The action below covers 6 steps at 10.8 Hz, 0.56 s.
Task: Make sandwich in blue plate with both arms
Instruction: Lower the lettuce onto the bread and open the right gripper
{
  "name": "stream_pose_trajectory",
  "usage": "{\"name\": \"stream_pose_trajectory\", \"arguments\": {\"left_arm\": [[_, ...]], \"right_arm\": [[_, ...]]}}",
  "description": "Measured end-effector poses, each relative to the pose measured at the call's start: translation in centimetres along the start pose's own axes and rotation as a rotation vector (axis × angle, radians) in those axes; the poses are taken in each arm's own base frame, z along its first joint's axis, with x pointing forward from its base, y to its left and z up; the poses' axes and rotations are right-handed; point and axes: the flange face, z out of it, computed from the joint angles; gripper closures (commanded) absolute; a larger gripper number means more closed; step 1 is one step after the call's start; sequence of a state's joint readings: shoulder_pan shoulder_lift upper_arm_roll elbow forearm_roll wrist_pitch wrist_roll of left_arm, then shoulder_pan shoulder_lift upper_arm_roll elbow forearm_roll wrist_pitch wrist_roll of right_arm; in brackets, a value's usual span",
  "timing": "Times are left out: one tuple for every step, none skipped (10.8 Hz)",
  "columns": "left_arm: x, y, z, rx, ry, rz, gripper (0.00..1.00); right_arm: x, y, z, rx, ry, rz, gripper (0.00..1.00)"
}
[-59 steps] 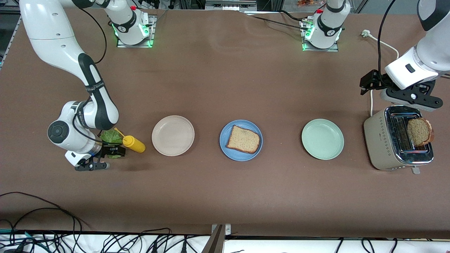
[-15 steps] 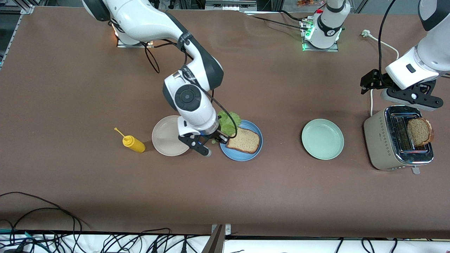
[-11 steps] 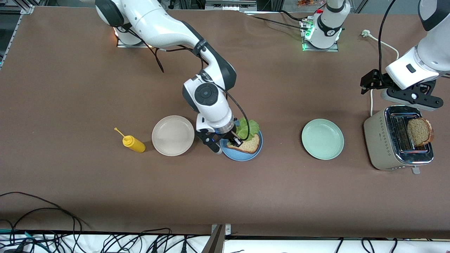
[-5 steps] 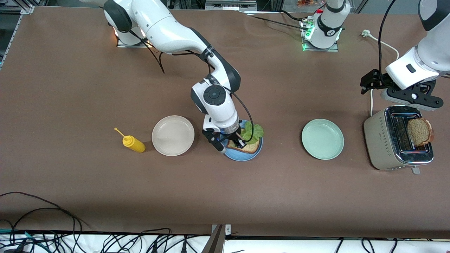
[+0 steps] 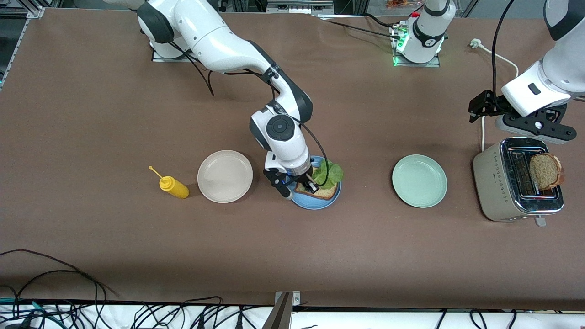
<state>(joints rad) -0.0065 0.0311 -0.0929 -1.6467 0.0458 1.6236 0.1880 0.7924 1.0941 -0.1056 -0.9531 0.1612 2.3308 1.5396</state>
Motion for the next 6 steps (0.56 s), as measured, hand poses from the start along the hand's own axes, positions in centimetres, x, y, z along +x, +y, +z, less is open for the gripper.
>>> {"name": "stream_pose_trajectory", "arguments": {"left_arm": [[0.0, 0.0, 0.0, 0.0, 0.0, 0.0, 0.0], [0.0, 0.0, 0.0, 0.0, 0.0, 0.0, 0.0], [0.0, 0.0, 0.0, 0.0, 0.0, 0.0, 0.0], [0.0, 0.0, 0.0, 0.0, 0.0, 0.0, 0.0], [0.0, 0.0, 0.0, 0.0, 0.0, 0.0, 0.0], [0.0, 0.0, 0.0, 0.0, 0.0, 0.0, 0.0]], "right_arm": [[0.0, 0.4, 0.8, -0.01, 0.0, 0.002, 1.0], [-0.1, 0.6, 1.3, -0.016, 0.001, 0.001, 1.0], [-0.1, 0.8, 1.8, -0.024, 0.001, 0.0, 1.0], [-0.2, 1.1, 2.5, -0.032, 0.003, -0.003, 0.63], [-0.3, 1.2, 2.7, -0.032, 0.007, -0.008, 0.01], [-0.3, 1.1, 2.6, -0.031, 0.011, -0.012, 0.0]]}}
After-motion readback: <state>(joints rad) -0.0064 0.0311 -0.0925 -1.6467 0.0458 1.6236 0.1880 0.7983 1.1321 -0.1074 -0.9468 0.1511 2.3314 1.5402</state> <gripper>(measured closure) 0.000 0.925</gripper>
